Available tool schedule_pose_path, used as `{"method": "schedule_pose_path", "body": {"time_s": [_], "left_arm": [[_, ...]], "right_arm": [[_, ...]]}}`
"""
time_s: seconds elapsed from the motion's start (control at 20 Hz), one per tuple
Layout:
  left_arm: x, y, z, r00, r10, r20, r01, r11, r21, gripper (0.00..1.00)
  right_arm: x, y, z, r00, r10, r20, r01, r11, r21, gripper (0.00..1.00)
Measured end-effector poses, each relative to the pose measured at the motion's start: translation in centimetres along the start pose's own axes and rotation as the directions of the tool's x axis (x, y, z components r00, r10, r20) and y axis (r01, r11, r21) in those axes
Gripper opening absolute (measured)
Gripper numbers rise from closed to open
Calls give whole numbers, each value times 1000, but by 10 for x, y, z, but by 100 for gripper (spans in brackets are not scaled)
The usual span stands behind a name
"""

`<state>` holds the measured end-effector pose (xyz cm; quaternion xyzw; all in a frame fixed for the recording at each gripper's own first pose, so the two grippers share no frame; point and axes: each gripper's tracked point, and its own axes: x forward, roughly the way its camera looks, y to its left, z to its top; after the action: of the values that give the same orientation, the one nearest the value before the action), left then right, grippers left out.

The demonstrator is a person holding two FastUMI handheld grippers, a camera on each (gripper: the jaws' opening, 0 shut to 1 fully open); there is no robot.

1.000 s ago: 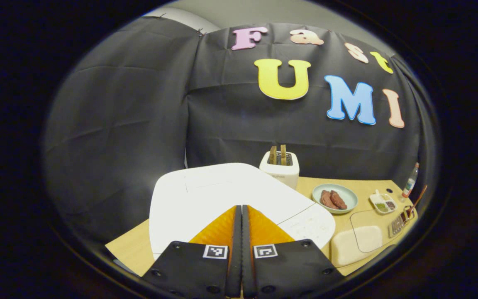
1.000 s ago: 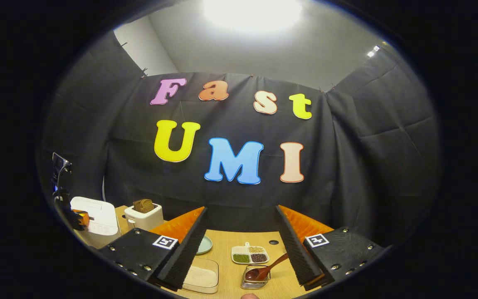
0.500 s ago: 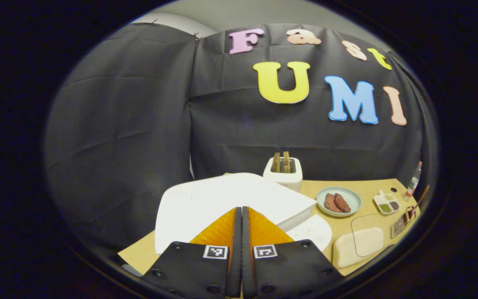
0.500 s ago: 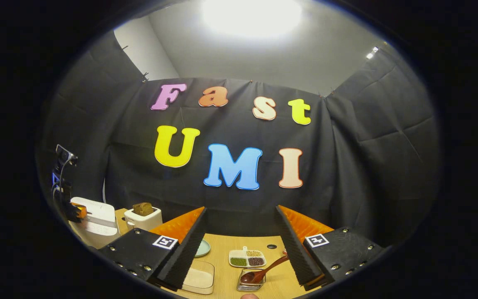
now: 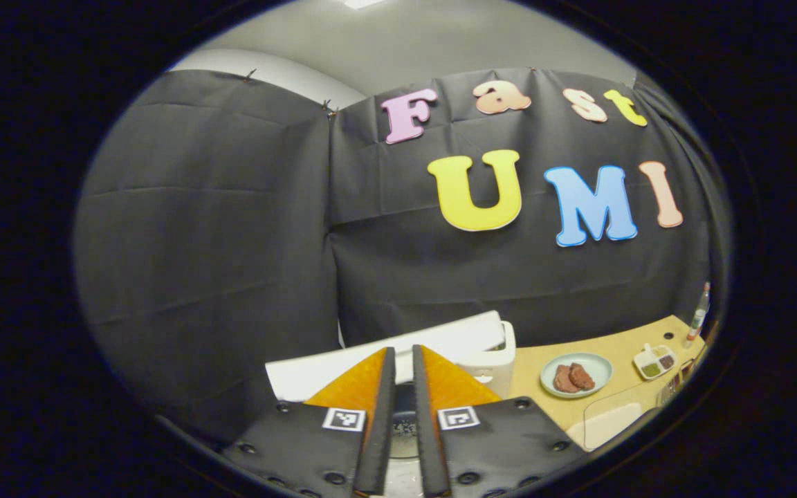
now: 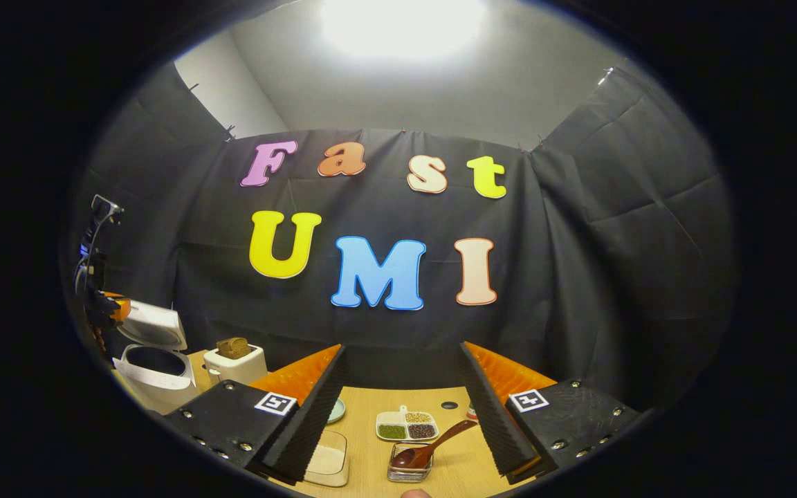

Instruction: Close the left gripper, press the button to open the rice cooker; take a wooden spoon from the chopstick holder with the right hand, scoop a spoonful of rice and pour it into the rice cooker, then put the wooden spoon back into the chopstick holder.

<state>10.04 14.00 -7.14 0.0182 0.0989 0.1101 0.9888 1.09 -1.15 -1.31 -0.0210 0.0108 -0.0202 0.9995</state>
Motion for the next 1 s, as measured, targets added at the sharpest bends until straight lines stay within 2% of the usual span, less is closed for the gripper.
{"method": "schedule_pose_path", "body": {"time_s": [0.2, 0.45, 0.7, 0.75, 0.8, 1.0], "left_arm": [[-29, -22, 26, 996, -21, 84, 22, 1000, -10, 99], [-69, -52, 37, 988, -72, 135, 77, 997, -31, 98], [-91, -60, 45, 988, -76, 137, 85, 995, -58, 98], [-93, -60, 45, 988, -74, 138, 83, 995, -57, 95], [-96, -61, 47, 987, -78, 141, 86, 995, -57, 98], [-104, -55, 48, 989, -58, 136, 65, 997, -47, 100]], "right_arm": [[10, -15, -13, 1000, -2, -16, 2, 1000, 8, 96], [33, -38, -35, 998, -17, -53, 18, 1000, 21, 96], [63, -56, -77, 991, -11, -133, 17, 999, 47, 96], [69, -61, -87, 989, -17, -150, 25, 998, 53, 96], [75, -66, -98, 984, -24, -174, 34, 998, 57, 96], [93, -80, -148, 956, -27, -293, 59, 993, 99, 96]]}}
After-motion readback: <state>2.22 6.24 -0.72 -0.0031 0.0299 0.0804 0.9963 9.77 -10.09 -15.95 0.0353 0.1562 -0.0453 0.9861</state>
